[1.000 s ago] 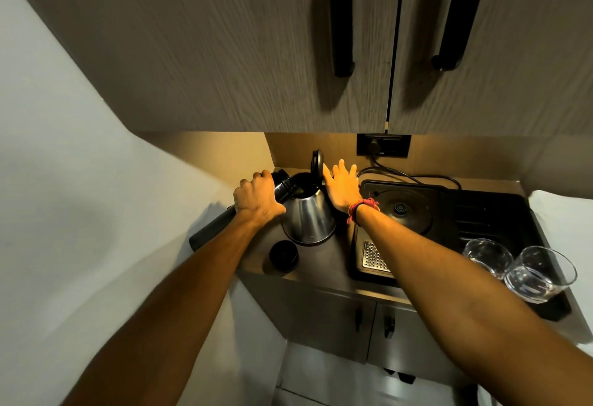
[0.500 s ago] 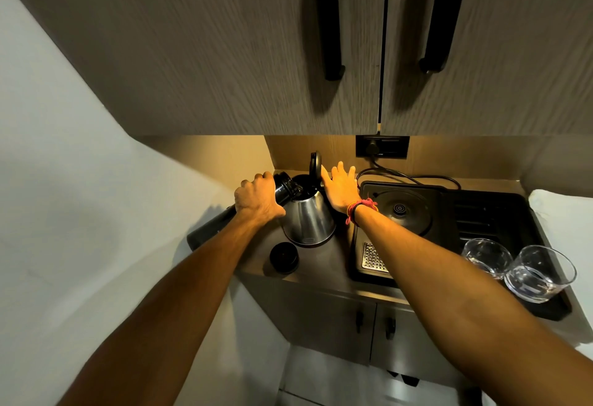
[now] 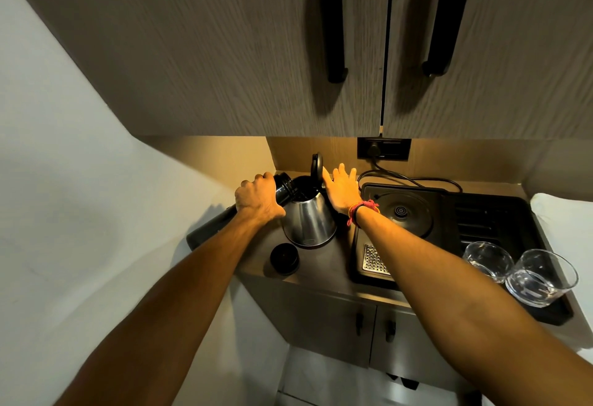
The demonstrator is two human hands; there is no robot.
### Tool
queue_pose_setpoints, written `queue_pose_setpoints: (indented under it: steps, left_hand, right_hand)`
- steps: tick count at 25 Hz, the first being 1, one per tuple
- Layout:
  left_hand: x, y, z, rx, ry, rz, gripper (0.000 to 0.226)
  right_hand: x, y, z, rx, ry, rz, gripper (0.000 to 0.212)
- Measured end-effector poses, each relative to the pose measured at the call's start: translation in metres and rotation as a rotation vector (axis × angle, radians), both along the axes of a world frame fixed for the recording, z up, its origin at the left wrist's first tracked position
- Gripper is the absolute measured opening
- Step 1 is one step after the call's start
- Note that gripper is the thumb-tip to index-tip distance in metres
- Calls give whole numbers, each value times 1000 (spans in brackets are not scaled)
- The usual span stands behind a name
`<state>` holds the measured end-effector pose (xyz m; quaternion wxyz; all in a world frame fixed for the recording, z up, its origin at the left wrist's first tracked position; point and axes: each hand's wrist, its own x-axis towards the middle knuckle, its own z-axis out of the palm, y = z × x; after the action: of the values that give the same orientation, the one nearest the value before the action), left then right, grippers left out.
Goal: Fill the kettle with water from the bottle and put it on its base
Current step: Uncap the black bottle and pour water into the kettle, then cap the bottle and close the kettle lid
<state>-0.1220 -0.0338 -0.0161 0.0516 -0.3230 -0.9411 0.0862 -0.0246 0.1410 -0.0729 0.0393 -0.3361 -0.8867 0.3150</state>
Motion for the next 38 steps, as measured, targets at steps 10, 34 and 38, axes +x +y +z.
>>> queue_pose_setpoints:
  steps: [10, 34, 38]
  left_hand:
    - [-1, 2, -3, 33, -19, -13, 74]
    - [-25, -40, -60, 1225, -550, 269, 91]
    - [-25, -43, -67, 1241, -532, 293, 90]
  right_hand:
    - [2, 2, -3, 113, -61, 85, 61]
    - [-33, -18, 3, 351, -107, 266, 75]
    - [-33, -23, -2, 491, -29, 445, 69]
